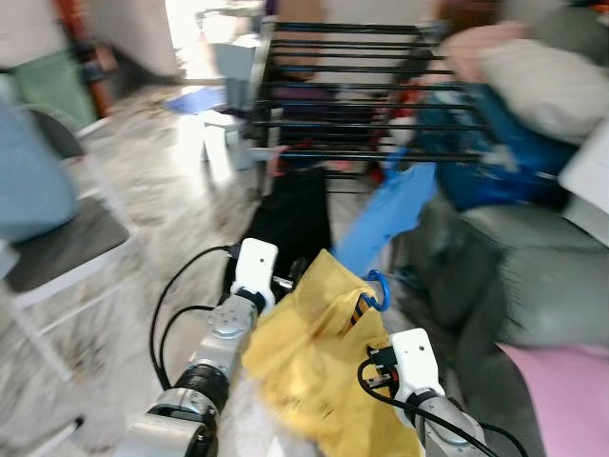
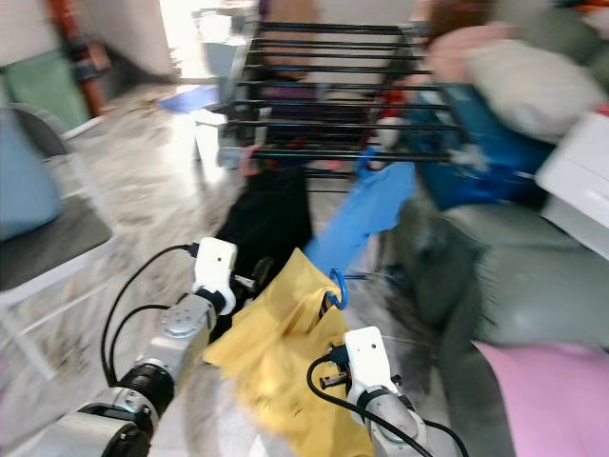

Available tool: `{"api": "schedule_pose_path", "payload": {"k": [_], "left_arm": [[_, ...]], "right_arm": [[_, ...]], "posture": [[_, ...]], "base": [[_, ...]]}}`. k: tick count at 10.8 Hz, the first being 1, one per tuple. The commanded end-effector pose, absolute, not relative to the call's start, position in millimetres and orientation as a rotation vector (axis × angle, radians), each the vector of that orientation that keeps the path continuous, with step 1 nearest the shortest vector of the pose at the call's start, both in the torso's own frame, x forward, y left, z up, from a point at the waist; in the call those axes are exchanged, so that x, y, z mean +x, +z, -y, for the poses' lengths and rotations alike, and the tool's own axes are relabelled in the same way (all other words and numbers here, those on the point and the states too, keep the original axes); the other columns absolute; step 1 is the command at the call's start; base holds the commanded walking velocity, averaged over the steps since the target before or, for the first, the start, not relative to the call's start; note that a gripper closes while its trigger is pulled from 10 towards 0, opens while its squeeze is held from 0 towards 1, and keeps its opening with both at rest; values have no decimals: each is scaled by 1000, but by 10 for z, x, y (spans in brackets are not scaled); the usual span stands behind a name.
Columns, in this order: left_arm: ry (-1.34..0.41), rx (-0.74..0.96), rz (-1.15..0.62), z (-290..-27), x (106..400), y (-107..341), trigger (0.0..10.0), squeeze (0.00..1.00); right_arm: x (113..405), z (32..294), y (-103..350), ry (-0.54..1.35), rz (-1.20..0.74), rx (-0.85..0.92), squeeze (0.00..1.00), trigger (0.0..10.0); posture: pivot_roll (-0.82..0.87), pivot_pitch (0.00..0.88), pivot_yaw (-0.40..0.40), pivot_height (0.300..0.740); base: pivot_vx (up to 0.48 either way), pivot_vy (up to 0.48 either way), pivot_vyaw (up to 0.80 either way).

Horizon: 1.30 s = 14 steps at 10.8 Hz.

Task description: Hang hanger

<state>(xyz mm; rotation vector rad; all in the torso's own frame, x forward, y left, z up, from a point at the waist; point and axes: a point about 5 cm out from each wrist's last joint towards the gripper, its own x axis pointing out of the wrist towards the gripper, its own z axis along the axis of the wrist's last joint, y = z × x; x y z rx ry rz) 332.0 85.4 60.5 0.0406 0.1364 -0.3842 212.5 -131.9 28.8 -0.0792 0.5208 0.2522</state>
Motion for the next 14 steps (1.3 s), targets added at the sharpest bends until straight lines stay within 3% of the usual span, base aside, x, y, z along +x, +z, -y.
{"api": "schedule_pose_path", "payload": {"k": [1,6,9,11,14], "left_arm": [[-408,49,-125,-821,3318,625,10000,0],[-433,23,-116,-776,3312,642,10000,0],[-442,16,-123,-761,3309,636,10000,0],[-449,8,-125,-739,3308,638,10000,0],[-453,5,-129,-736,3309,637,10000,0]], "right_arm": [[2177,1340,363,245,-481,-88,0,10000],[2324,1326,746,243,-252,-96,0,10000],[2442,1529,1050,94,-74,-77,0,10000],[2446,1506,1015,94,-105,-125,0,10000],[2440,1887,927,-165,-152,-203,0,10000]], "posture": [[-18,0,-13,740],[-22,0,-11,740],[-28,0,-10,740],[-28,0,-11,740],[-27,0,-9,740]], "base": [[0,0,0],[0,0,0],[0,0,0],[0,0,0],[0,0,0]]}}
